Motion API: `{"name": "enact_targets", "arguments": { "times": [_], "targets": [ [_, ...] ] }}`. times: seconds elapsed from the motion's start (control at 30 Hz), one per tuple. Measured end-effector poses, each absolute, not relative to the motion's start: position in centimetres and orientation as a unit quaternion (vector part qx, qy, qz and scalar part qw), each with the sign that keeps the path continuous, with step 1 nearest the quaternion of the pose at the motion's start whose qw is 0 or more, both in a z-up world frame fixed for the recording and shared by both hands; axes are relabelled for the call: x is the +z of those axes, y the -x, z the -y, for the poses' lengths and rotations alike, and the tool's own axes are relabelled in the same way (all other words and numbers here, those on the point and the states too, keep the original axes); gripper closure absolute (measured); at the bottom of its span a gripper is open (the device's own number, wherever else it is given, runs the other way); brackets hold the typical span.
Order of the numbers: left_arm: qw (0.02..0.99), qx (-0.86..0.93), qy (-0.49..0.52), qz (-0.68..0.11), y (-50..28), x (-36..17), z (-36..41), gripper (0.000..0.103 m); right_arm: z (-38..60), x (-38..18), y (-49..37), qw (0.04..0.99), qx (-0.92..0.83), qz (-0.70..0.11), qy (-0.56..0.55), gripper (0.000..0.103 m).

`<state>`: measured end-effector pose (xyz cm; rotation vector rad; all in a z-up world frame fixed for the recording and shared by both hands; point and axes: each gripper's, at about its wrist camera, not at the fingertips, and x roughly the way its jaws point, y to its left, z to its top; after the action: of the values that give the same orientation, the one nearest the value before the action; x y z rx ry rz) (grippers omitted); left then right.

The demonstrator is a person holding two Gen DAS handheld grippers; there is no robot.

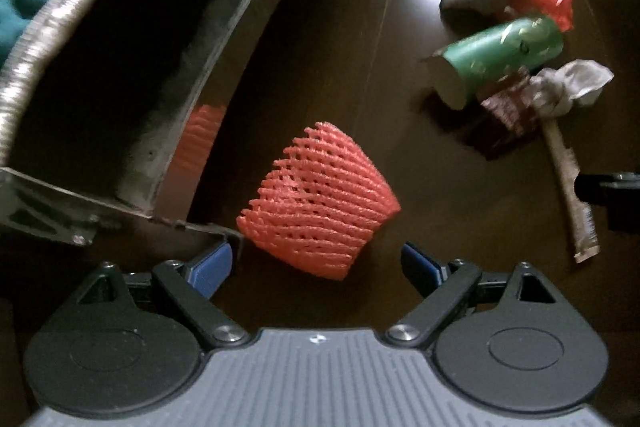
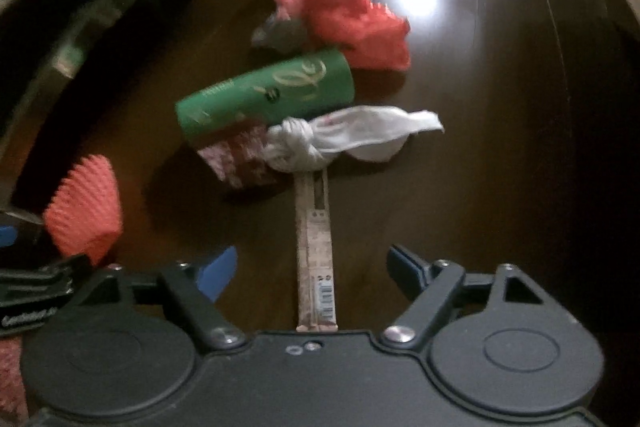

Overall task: Collect trash
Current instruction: 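Lower the left tool to the orange foam net while the right tool lowers to the paper strip, then close the left gripper on the orange foam net while the right gripper grasps the paper strip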

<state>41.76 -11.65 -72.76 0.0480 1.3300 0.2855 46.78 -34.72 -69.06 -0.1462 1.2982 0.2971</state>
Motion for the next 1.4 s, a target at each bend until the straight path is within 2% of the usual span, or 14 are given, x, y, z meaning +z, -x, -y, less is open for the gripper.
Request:
{"name": "enact_targets", "arguments": {
  "times": [0.03, 0.1, 0.2, 0.27, 0.37, 0.47, 0.6, 0.67, 0.7, 0.77, 0.87, 1.1, 1.4],
  "targets": [
    [0.776, 0.133, -0.026, -0.616, -41.9, -73.1, 11.6, 0.011, 34.7, -69.7, -46.9, 0.784, 0.132, -0.602, 0.071, 0.027],
    [0.774, 0.135, -0.041, -0.618, -42.1, -73.7, 11.5, 0.018, 34.6, -70.6, -47.1, 0.785, 0.125, -0.602, 0.077, 0.03],
    [0.766, 0.138, -0.046, -0.627, -42.3, -74.7, 11.1, 0.035, 34.4, -71.6, -47.2, 0.786, 0.118, -0.6, 0.085, 0.035],
    [0.759, 0.141, -0.039, -0.634, -42.3, -75.0, 10.8, 0.048, 34.2, -72.2, -47.1, 0.785, 0.117, -0.601, 0.094, 0.045],
    [0.755, 0.142, -0.043, -0.638, -42.3, -75.4, 10.6, 0.063, 33.7, -72.8, -46.9, 0.786, 0.113, -0.598, 0.111, 0.053],
    [0.754, 0.141, -0.046, -0.64, -42.2, -75.7, 10.5, 0.071, 33.6, -73.2, -46.8, 0.786, 0.11, -0.598, 0.112, 0.06],
    [0.753, 0.132, -0.063, -0.641, -42.0, -76.1, 10.7, 0.082, 33.6, -73.5, -46.4, 0.79, 0.107, -0.593, 0.108, 0.063],
    [0.757, 0.12, -0.076, -0.637, -41.7, -76.1, 11.1, 0.088, 33.2, -73.3, -45.9, 0.793, 0.106, -0.59, 0.106, 0.069],
    [0.759, 0.114, -0.081, -0.636, -41.6, -76.2, 11.3, 0.089, 33.3, -73.3, -45.8, 0.794, 0.103, -0.591, 0.102, 0.07],
    [0.762, 0.106, -0.092, -0.632, -41.3, -76.2, 11.7, 0.093, 33.3, -73.2, -45.6, 0.793, 0.101, -0.595, 0.086, 0.079],
    [0.768, 0.093, -0.117, -0.623, -41.0, -75.9, 12.3, 0.096, 33.3, -73.0, -45.1, 0.793, 0.094, -0.597, 0.078, 0.083],
    [0.764, 0.065, -0.154, -0.624, -40.1, -73.5, 14.1, 0.098, 35.6, -70.7, -42.5, 0.776, 0.059, -0.628, 0.009, 0.083],
    [0.76, 0.044, -0.151, -0.631, -37.8, -64.6, 15.2, 0.098, 36.8, -61.1, -37.6, 0.763, 0.049, -0.643, -0.043, 0.084]
  ]
}}
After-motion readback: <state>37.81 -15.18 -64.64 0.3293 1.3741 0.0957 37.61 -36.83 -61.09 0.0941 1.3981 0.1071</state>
